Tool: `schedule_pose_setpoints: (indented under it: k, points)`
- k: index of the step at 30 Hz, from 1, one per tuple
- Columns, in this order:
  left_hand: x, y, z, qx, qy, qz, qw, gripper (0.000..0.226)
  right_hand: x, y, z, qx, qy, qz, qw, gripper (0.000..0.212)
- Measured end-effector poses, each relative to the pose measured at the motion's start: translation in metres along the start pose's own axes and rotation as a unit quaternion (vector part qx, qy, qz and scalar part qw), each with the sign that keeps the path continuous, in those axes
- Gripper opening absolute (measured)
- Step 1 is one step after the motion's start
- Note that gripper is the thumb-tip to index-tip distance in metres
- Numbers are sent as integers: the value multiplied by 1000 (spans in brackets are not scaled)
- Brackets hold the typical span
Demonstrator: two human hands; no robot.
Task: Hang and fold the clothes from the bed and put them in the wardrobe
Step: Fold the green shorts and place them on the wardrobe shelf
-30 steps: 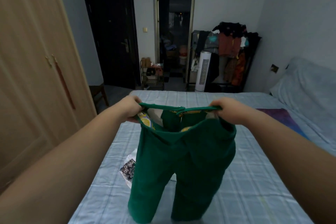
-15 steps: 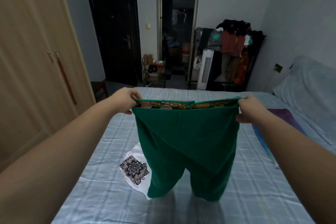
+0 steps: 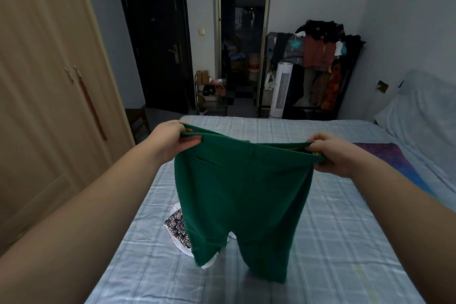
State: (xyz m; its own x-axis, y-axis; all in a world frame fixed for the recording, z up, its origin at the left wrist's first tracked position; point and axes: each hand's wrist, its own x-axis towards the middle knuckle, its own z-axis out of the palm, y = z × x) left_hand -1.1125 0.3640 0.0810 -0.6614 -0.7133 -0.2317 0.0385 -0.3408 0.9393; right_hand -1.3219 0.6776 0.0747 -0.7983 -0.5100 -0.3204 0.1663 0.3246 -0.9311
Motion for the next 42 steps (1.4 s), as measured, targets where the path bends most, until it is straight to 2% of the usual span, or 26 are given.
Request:
schedule_pose_setpoints:
  k: [3,8,10,11,13,15,18,22,27,29,31,33,36,39,42]
  points:
    - [10,-7,-15,0,-41,-34,999,27,-5,3,-7,21,-110,-1,994,15]
    - [22,-15,-39,64,-141,-48,987,25,-1,19,-10,-41,-179,0,983,21]
    - [26,-19,-44,144,-160,-29,976,27,6,30,-5,-130,-143,-15,981,26]
    - [29,-22,-46,167,-155,-19,974,25,11,35,-2,-199,-99,-38,974,27]
    - [31,-28,-45,153,-132,-12,979,20,16,41,8,-265,2,-93,960,16]
    - [30,-31,-43,163,-99,14,982,18,19,45,16,-208,55,-120,969,7]
    - [28,-31,-43,226,-65,72,969,14,21,48,16,-108,66,-127,984,8]
    - [30,-20,-57,302,-36,123,945,10,23,51,4,-109,83,-163,977,11]
    - [21,-6,-58,373,-55,184,908,11,22,46,-1,73,-44,-132,988,24]
    - [17,-2,-55,349,-64,210,911,14,18,41,-4,96,-73,-139,983,25]
    - [16,0,-58,246,-99,181,947,17,17,37,-9,118,-75,-159,977,25]
    - [20,-1,-62,183,-139,113,967,21,22,35,-11,99,-45,-163,981,24]
    - [29,-12,-66,228,-175,32,957,23,37,46,-4,30,-23,-129,991,21]
    - [37,-31,-69,219,-159,-15,963,25,46,59,3,42,-21,-71,996,24]
    - [37,-42,-73,199,-146,-44,968,28,36,67,6,58,-54,-23,997,29]
